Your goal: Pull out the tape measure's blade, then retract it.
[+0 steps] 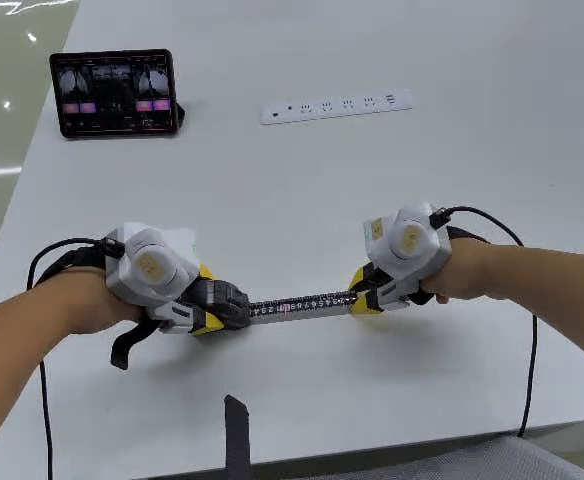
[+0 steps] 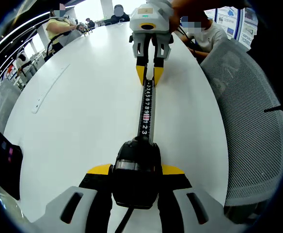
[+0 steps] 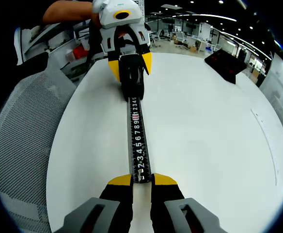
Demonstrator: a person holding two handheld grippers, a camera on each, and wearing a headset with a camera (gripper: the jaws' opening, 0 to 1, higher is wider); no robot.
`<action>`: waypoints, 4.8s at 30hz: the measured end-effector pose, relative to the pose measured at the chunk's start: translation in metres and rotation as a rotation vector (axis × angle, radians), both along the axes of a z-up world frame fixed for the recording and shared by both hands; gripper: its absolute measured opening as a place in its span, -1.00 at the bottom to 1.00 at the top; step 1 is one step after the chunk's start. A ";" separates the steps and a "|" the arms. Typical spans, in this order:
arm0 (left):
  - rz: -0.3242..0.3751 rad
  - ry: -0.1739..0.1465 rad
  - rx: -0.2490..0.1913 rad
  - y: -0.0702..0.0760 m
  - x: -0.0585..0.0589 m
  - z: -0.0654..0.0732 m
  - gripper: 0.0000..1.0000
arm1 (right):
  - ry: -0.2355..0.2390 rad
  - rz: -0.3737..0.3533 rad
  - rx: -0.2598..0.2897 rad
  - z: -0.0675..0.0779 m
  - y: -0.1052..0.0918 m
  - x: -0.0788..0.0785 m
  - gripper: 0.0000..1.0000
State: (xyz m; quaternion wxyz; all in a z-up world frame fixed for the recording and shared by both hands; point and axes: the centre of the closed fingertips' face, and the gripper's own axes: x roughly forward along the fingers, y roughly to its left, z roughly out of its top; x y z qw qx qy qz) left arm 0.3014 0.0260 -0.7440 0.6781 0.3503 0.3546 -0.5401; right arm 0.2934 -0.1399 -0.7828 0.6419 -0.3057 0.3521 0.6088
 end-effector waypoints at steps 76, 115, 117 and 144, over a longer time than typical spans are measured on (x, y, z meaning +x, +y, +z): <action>0.011 -0.003 -0.010 0.000 0.001 -0.001 -0.39 | 0.023 -0.055 -0.059 0.004 -0.063 0.000 -0.82; 0.017 -0.005 -0.015 0.000 0.001 0.000 -0.39 | 0.032 -0.101 -0.063 0.006 -0.090 0.000 -0.82; 0.016 -0.004 -0.014 0.000 0.001 0.000 -0.39 | 0.031 -0.099 -0.066 0.006 -0.090 0.000 -0.82; -0.003 -0.027 0.002 0.004 0.005 -0.001 -0.32 | -0.011 0.019 -0.151 0.002 -0.092 0.001 -0.76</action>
